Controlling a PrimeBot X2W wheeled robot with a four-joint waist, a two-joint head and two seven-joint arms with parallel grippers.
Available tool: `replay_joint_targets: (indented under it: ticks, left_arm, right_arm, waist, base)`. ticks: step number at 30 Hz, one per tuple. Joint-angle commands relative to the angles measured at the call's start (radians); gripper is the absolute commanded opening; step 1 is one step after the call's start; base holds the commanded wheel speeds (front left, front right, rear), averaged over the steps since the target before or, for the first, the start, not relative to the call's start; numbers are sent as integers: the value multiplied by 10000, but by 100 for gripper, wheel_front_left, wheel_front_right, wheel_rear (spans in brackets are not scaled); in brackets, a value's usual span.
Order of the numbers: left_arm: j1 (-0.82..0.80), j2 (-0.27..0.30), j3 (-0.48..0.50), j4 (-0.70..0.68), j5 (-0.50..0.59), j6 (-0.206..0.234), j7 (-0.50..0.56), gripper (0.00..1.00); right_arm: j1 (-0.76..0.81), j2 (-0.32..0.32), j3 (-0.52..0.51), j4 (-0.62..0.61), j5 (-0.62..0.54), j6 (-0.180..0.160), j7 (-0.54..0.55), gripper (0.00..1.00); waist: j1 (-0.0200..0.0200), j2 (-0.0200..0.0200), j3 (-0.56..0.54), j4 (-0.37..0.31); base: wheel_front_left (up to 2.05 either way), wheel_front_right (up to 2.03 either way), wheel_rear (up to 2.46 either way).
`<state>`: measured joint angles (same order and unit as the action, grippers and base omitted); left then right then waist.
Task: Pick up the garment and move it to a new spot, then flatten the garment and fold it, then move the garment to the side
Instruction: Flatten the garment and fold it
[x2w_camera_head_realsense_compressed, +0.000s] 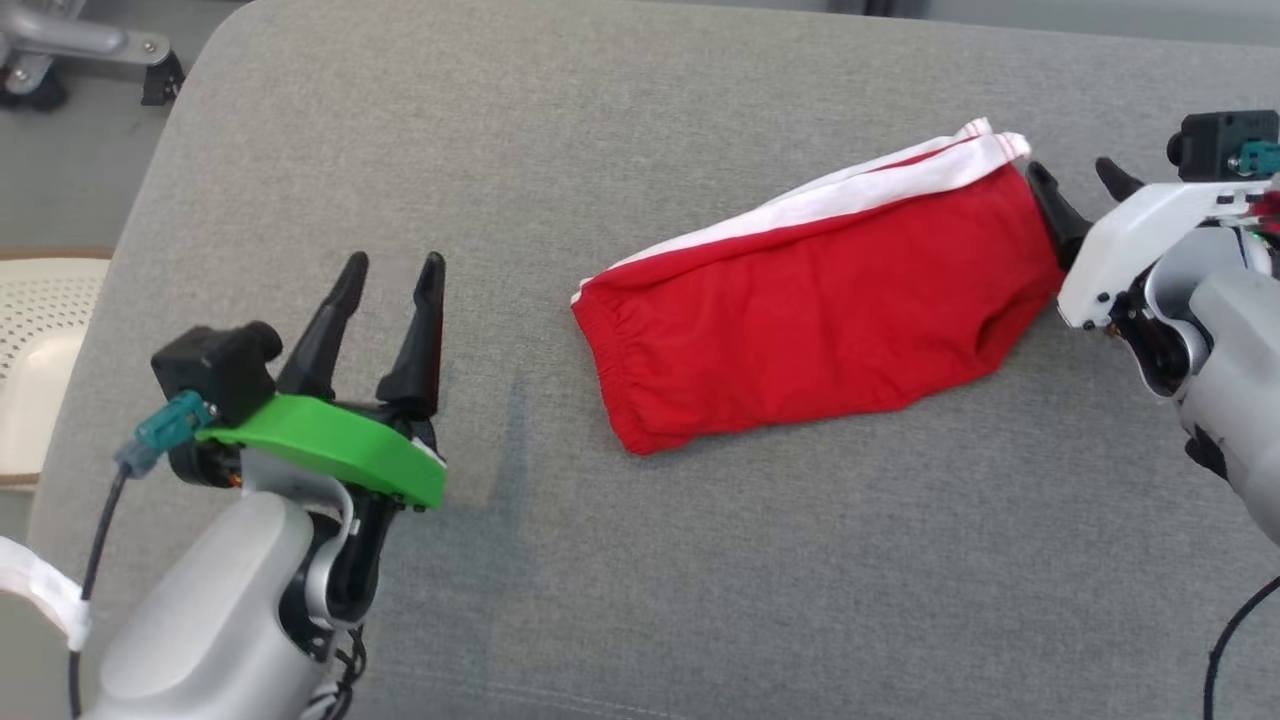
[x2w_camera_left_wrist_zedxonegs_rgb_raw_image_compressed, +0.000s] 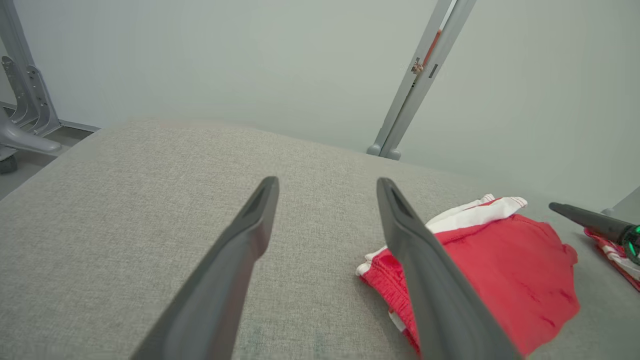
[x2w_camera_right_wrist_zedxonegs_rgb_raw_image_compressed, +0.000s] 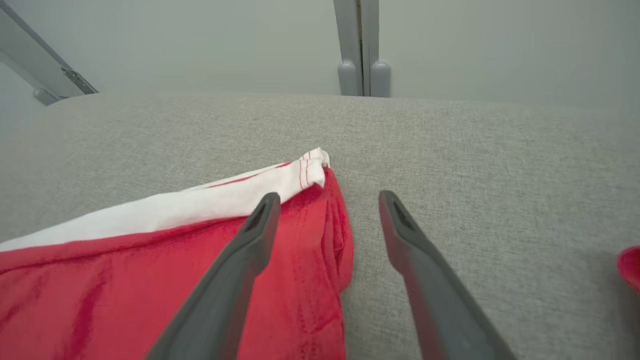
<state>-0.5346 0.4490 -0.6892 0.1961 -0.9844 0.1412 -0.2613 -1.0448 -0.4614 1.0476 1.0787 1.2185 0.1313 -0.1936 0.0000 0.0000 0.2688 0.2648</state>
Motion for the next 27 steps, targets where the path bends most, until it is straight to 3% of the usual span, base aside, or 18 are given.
replay_joint_targets:
  ticks: [1, 14, 21, 22, 23, 24, 25, 27]
  left_arm:
    - [411, -257, 259, -158, 223, -39, -38, 100]
    - [1730, -1719, 1586, -150, 1341, -714, -36, 100]
    - [1984, -2164, 1942, 126, 1633, -1057, -37, 100]
    - [2016, -2204, 1971, 162, 1644, -1083, -37, 100]
    - [2059, -2248, 1995, 197, 1666, -1112, -37, 100]
    - [2099, -2291, 2017, 235, 1691, -1145, -37, 100]
    - [2138, -2343, 2056, 273, 1695, -1170, -38, 100]
    - [2178, -2366, 2165, 314, 1742, -1213, -38, 100]
  right_arm:
    - [156, -132, 72, 280, 34, -15, 310, 100]
    - [-173, -406, 317, 1075, 455, -14, 1976, 100]
    - [321, -211, 566, 2042, 615, -27, 4247, 100]
    - [387, -138, 548, 2071, 687, -27, 4515, 89]
    - [433, -56, 545, 2084, 733, -27, 4731, 45]
    - [454, 14, 545, 2066, 762, -27, 4841, 18]
    - [416, 56, 533, 1946, 784, -23, 4741, 0]
    - [262, 80, 526, 1755, 706, -17, 4252, 0]
  waist:
    - [0, 0, 243, 497]
    - [0, 0, 711, 1424]
    - [0, 0, 703, 1473]
    - [0, 0, 679, 1461]
    - [0, 0, 645, 1441]
    - [0, 0, 600, 1414]
    - [0, 0, 532, 1370]
    - [0, 0, 402, 1276]
  base:
    - [0, 0, 0]
    - [0, 0, 0]
    - [0, 0, 0]
    - [0, 0, 0]
    - [0, 0, 0]
    - [0, 0, 0]
    - [0, 0, 0]
    - [0, 0, 0]
